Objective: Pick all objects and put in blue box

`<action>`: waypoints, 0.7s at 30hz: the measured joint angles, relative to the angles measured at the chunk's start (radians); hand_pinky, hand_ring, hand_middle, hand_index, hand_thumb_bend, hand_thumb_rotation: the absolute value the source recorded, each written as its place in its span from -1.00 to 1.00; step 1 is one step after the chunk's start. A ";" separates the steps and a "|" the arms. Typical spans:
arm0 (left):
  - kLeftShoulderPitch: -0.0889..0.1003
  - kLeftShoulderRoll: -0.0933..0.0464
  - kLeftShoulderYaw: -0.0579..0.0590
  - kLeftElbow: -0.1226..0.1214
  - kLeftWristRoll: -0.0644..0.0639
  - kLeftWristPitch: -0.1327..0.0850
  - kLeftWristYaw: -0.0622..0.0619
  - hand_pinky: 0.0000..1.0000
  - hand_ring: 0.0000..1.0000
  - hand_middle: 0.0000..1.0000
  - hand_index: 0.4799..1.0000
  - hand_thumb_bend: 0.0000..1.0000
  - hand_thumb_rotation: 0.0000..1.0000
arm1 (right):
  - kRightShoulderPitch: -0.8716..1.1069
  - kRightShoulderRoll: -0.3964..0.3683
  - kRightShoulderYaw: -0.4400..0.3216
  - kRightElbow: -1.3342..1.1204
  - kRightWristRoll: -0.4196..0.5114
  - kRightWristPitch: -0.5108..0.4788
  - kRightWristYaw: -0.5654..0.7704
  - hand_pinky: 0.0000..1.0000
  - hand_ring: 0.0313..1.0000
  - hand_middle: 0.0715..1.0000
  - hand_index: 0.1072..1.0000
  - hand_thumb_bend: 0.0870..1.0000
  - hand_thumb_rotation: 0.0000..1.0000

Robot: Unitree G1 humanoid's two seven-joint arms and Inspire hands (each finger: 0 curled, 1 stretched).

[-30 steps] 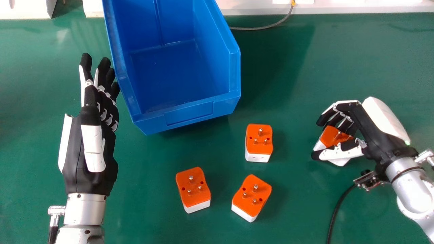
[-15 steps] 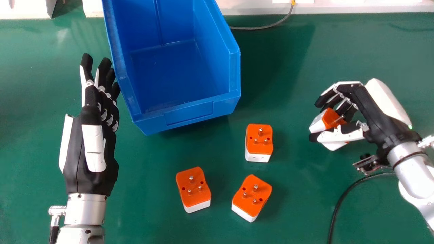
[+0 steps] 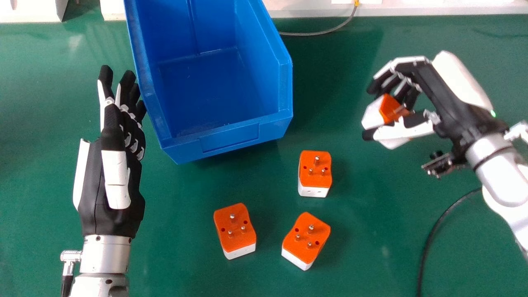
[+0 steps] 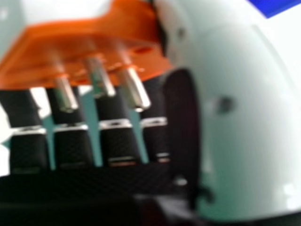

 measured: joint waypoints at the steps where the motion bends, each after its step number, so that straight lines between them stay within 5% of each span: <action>1: 0.000 0.000 0.000 0.000 0.000 0.000 0.000 1.00 1.00 1.00 1.00 0.76 1.00 | -0.004 0.000 -0.002 -0.013 0.003 0.003 0.011 -0.31 -0.27 -0.10 -0.06 -0.06 -1.00; 21: -0.017 -0.004 -0.001 0.025 0.005 -0.015 0.009 1.00 1.00 1.00 1.00 0.75 1.00 | -0.156 0.005 -0.003 -0.076 0.018 0.036 0.084 -0.37 -0.29 -0.10 -0.05 -0.07 -1.00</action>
